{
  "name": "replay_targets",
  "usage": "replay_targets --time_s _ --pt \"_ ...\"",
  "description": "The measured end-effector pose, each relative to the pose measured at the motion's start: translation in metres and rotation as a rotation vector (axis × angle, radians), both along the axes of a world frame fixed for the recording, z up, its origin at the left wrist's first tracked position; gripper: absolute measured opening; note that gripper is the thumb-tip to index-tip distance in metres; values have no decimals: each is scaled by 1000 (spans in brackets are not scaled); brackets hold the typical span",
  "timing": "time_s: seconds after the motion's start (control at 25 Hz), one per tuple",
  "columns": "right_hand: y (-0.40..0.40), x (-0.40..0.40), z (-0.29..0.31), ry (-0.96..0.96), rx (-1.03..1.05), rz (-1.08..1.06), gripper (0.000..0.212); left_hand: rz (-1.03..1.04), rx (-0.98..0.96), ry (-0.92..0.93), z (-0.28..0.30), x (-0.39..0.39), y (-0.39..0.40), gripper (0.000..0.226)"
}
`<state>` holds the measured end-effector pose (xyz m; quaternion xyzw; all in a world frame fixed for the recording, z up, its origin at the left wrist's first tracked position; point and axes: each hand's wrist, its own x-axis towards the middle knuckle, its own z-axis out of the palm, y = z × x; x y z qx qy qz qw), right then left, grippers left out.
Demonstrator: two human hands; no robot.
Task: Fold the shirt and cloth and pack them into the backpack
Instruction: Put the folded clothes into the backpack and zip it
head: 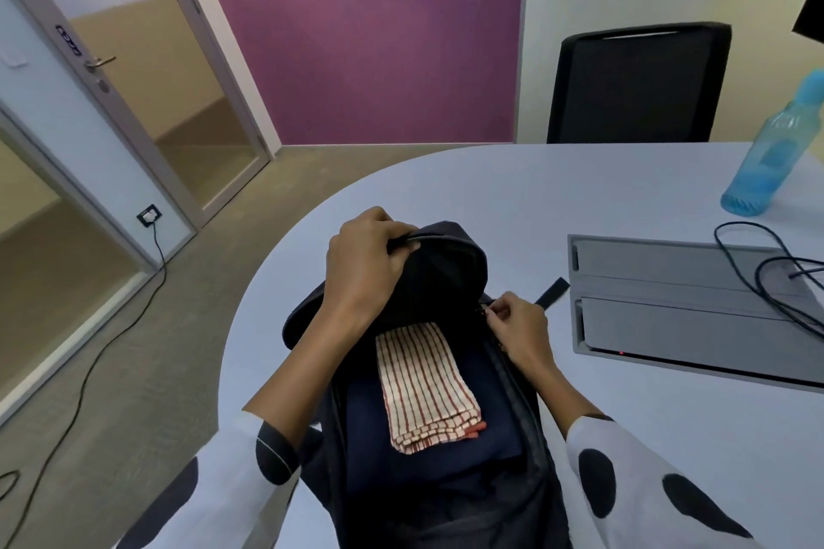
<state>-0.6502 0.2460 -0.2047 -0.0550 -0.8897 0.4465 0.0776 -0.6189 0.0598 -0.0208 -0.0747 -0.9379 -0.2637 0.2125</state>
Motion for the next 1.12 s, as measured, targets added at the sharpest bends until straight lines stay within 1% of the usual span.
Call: replay_targets --time_s 0.08,0.12,0.2,0.24,0.28,0.32,0.36,0.4,0.48,0.56,0.6,0.64,0.72,0.76,0.8,0.96,1.0,1.04,1.12 --pt "8 5 10 -32 -306 -137 9 34 -9 -1 -1 2 7 24" --pt "14 6 15 -35 -411 -185 9 53 -36 -11 -2 5 12 31" --pt "25 9 25 -25 -523 -187 10 26 -192 -79 -3 14 25 49" --pt "28 11 31 -17 -560 -163 10 -42 -279 -126 -2 19 33 58" --pt "30 15 37 -5 -585 -143 9 -145 -323 -149 -2 23 44 65" --pt "31 19 42 11 -588 -122 8 -264 -308 -138 -3 27 56 67" --pt "31 22 48 30 -573 -101 7 -367 -246 -108 -8 29 67 64" --pt "30 24 54 48 -553 -83 5 -427 -179 -105 -16 27 76 56" --pt "31 27 63 66 -509 -82 4 -402 -106 -208 -36 16 87 43" --pt "33 29 65 61 -495 -76 5 -255 -78 -307 -56 2 90 32" --pt "33 31 65 68 -496 -60 6 -189 -116 -325 -63 -3 92 28" --pt "34 32 66 85 -477 -40 8 -148 -218 -323 -66 -7 95 24" --pt "36 33 67 133 -367 -3 11 -103 -459 -336 -71 -11 103 20" --pt "36 33 68 150 -331 14 11 -91 -519 -346 -76 -13 105 19" --pt "36 34 69 156 -317 33 12 -85 -511 -351 -82 -14 105 19" --pt "40 30 67 166 -349 79 11 -102 -273 -352 -108 -20 94 26" --pt "46 26 64 146 -356 103 15 -122 -239 -356 -112 -21 92 28" --pt "51 21 60 104 -340 138 24 -142 -215 -352 -113 -22 90 30" --pt "52 14 46 -26 -176 228 42 -177 -182 -328 -112 -22 87 29"
